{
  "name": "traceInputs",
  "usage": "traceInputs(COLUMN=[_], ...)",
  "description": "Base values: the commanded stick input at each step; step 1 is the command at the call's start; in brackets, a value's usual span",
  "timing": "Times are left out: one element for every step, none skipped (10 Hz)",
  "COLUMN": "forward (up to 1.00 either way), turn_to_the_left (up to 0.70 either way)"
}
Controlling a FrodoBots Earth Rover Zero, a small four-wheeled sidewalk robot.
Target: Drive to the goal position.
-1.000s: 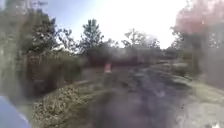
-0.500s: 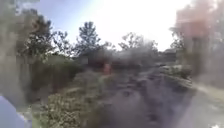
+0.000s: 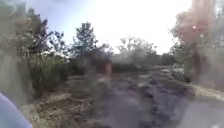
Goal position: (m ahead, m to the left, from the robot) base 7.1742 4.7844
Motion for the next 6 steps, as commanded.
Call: traceInputs(forward=[1.00, 1.00, 1.00, 1.00, 1.00, 1.00], turn_to_the_left=[0.00, 0.00, 0.00, 0.00, 0.00, 0.00])
